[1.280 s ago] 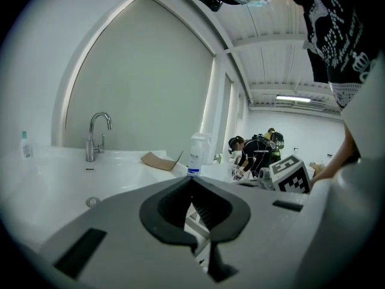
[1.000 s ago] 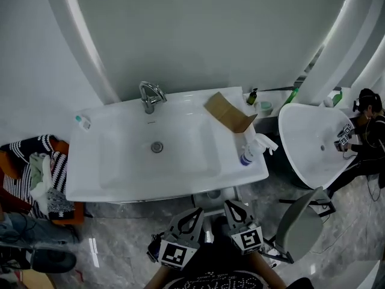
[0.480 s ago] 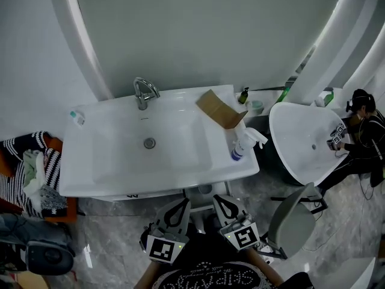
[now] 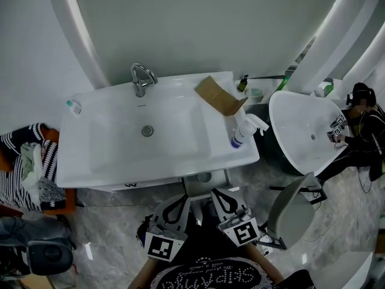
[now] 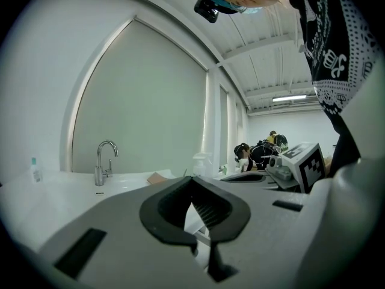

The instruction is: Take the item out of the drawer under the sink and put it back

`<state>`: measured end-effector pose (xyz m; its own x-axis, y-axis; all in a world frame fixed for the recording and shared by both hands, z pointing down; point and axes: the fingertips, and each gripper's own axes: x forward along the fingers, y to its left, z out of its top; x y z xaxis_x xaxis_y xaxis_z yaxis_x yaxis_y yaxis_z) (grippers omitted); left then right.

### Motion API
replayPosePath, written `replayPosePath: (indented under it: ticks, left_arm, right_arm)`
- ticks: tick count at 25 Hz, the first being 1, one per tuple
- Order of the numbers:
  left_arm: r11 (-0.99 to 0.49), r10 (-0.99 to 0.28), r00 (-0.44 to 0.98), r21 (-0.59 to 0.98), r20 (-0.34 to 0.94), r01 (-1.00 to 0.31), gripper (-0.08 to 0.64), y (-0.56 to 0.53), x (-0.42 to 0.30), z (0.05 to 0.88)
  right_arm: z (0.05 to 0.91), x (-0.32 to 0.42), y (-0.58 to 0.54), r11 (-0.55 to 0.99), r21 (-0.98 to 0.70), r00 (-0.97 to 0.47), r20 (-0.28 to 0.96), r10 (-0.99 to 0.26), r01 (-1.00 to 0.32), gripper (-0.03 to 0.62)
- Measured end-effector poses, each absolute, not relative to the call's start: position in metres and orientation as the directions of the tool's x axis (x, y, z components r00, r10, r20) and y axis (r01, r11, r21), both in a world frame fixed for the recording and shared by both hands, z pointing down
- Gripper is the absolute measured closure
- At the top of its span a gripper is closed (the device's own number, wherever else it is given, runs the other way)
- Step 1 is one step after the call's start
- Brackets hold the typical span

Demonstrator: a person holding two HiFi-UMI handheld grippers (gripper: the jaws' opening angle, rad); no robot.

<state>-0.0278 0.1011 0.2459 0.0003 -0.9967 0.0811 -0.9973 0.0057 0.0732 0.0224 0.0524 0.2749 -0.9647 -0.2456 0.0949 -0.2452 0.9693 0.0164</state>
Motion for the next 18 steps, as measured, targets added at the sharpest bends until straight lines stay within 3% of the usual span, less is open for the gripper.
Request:
replayPosePath:
  ticks: [18]
  left_arm:
    - [0.004, -0.998, 0.002, 0.094, 0.065, -0.996, 0.56, 0.0973, -0.0233, 0.244]
  right_arm:
    - [0.2799, 0.0241, 0.0477, 0.976, -0.018, -0.972, 0.105, -0.212, -0.215, 0.573]
